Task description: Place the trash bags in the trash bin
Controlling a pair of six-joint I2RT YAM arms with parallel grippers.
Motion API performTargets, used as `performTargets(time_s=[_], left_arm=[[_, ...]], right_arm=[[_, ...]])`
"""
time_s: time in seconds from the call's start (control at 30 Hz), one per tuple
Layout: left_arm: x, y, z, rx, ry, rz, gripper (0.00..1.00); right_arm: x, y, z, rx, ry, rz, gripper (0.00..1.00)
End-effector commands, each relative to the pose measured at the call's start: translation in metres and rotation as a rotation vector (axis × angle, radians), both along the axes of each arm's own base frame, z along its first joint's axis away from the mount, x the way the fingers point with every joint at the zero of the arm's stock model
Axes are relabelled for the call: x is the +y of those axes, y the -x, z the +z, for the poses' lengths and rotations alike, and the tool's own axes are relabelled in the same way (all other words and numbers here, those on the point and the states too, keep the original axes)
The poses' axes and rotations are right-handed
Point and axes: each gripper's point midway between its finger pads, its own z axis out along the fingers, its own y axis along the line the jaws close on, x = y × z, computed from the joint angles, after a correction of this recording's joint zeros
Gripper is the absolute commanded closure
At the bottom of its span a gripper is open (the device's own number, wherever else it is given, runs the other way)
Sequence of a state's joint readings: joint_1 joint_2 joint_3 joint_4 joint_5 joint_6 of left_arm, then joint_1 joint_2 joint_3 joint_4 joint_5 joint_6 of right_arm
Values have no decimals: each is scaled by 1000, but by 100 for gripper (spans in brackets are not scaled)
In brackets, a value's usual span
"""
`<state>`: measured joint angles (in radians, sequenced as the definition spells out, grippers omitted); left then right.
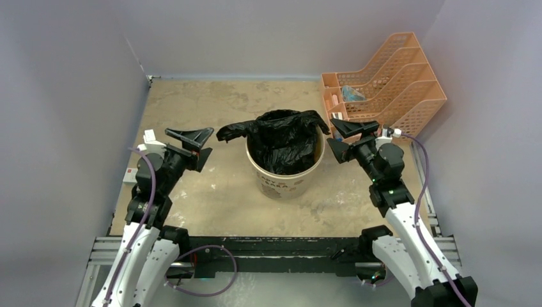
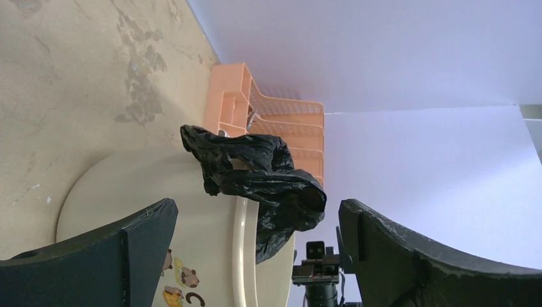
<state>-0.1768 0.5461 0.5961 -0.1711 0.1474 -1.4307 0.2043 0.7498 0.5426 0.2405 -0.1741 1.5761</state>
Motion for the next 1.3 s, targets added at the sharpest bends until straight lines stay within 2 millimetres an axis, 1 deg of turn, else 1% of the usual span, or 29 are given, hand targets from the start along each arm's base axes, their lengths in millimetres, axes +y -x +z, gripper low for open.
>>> performTargets(time_s=[0.0,0.13,0.23,0.3,0.47,0.5,0.57,0.6,0.67,0.7,0.77,0.8,0.83,0.87,0.9,0.93,1.13,1.23,1.27], left_arm=[[8,-9,1,54,45,64,1],[-3,-16,-4,125,75,17,1],[-8,-23,-5,148,100,-5,1],[-13,-27,-6,153,127,-20,1],[-16,-38,-8,158,143,-29,1],[-16,-40,-9,156,139,-27,1],[-18,-43,-11,150,139,-37,1],[-20,-44,-13,148,136,-45,1],[-22,-46,-16,138,120,-63,1],[-23,-47,-18,141,114,-69,1],[-25,-46,-26,154,100,-78,1],[-25,-47,-25,139,101,-83,1],[-26,-47,-27,131,99,-89,1],[-28,-47,-28,118,95,-101,1],[-29,-47,-28,109,97,-112,1],[-31,-48,-28,98,99,-120,2],[-39,-50,-35,100,113,-167,18],[-42,-49,-38,114,144,-184,23],[-43,-49,-38,117,160,-189,24]], right_arm=[[-4,-16,4,31,-10,-38,7],[-3,-27,-6,105,-18,-49,6],[0,-33,-6,111,-45,-32,6],[3,-38,-10,130,-57,-20,6],[12,-51,-20,154,-56,27,5],[13,-53,-23,167,-51,35,7],[16,-54,-29,173,-43,55,15],[16,-53,-33,178,-42,56,24],[14,-50,-38,170,-38,53,46],[12,-48,-40,165,-32,43,51],[7,-43,-46,154,-8,22,64],[3,-42,-51,158,11,7,72],[1,-40,-55,161,30,-1,84],[0,-39,-58,157,47,-1,93],[-1,-37,-60,151,65,1,98],[-1,-35,-64,152,83,6,100],[-5,-27,-76,136,178,16,100],[-7,-23,-82,132,216,14,100],[-8,-22,-85,134,231,16,100]])
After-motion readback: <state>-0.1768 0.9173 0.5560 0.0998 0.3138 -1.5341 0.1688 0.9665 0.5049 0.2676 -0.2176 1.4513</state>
